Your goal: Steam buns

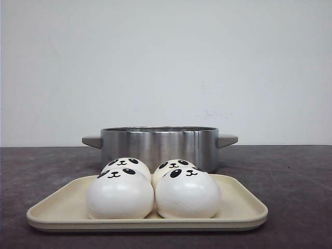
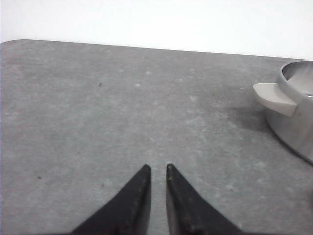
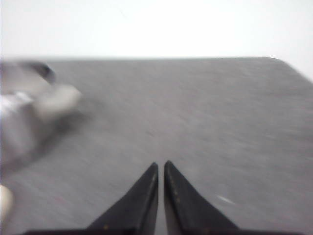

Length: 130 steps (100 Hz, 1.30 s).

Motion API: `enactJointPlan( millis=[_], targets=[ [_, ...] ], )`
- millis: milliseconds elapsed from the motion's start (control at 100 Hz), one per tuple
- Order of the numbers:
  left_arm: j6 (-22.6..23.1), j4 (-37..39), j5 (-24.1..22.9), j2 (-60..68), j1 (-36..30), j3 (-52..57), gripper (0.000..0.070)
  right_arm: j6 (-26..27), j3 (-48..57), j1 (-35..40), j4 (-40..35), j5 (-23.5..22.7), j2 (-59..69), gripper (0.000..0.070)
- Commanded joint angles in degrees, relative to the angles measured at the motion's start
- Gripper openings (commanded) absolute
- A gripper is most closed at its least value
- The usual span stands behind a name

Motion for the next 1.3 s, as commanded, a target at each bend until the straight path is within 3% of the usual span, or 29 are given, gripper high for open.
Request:
enactJointPlan(
  millis=[0, 70, 130, 250, 330, 440, 590, 700, 790, 900, 940, 970, 1030, 1080, 1120, 1160, 1200, 1290],
  targets=[
    [-12.55, -0.2, 3.8, -0.11, -0.04, -0.77, 0.0023, 14.91, -0.09, 0.0, 3.89, -4.39, -0.04, 0.0014],
    [-23.67, -0.15, 7.82, -0.11, -0.04, -0.28, 0.0022, 20.31, -0.09, 0.0, 8.81, -9.62, -0.04, 0.0013],
    [-29.79, -0.26, 11.3, -0.11, -0.04, 0.35, 0.0022, 23.19, -0.09, 0.0, 13.16, -12.87, -0.04, 0.0012],
    [-31.34, -0.17, 17.0, -0.11, -0.04, 1.01, 0.0011, 28.96, 0.24, 0.0, 19.93, -15.54, -0.04, 0.0007],
    [-31.95, -0.24, 19.47, -0.09, -0.04, 2.82, 0.0012, 31.58, 3.02, 0.0, 18.93, -17.46, -0.02, 0.0006],
    [-29.09, -1.4, 20.61, 1.97, -0.11, 8.96, 0.0013, 29.2, 11.45, 0.0, 8.33, -17.11, 0.55, 0.0006],
    [-22.62, -3.39, 21.51, 11.63, -0.17, 22.03, 0.0013, 16.41, 27.23, 0.0, -6.1, -14.93, 7.17, 0.0006],
    [-20.79, -8.74, 21.88, 19.67, -1.27, 33.81, 0.0013, 10.19, 39.01, -0.02, -17.55, -10.93, 13.46, 0.0006],
    [-14.91, -12.94, 21.84, 25.09, -2.49, 42.77, 0.0013, 5.79, 47.84, 0.0, -25.38, -8.48, 18.08, 0.0006],
    [-9.42, -15.06, 20.76, 28.72, -4.31, 49.83, 0.0023, 4.09, 53.07, 0.0, -26.73, -9.53, 20.7, 0.0006],
    [-9.38, -15.19, 20.79, 29.51, -4.39, 51.32, 0.0066, 4.87, 53.94, 0.0, -25.73, -10.84, 21.07, 0.0008],
    [-9.4, -15.12, 20.79, 29.9, -4.37, 52.04, 0.0139, 5.86, 54.31, 0.0, -25.05, -11.8, 21.27, 0.0013],
    [-9.42, -14.71, 20.79, 30.42, -4.39, 52.46, 0.0371, 7.58, 54.42, 0.0, -23.69, -14.19, 21.33, 0.0109],
    [-9.42, -15.19, 20.76, 30.58, -4.39, 52.46, 0.0568, 8.66, 54.42, 0.0, -23.23, -16.17, 21.35, 0.0281],
    [-9.46, -15.8, 20.79, 30.82, -4.39, 52.46, 0.0664, 9.31, 54.42, 0.0, -23.28, -17.4, 21.35, 0.0448],
    [-10.05, -16.66, 20.96, 30.75, -4.55, 52.46, 0.069, 9.99, 54.42, 0.0, -23.32, -18.6, 21.35, 0.0598],
    [-10.8, -17.16, 21.22, 30.73, -4.96, 52.46, 0.0689, 10.49, 54.42, 0.0, -23.32, -20.11, 21.42, 0.07],
    [-12.07, -17.59, 21.66, 30.34, -5.95, 52.46, 0.0688, 10.47, 54.42, 0.0, -23.32, -23.12, 22.51, 0.07]
  ],
)
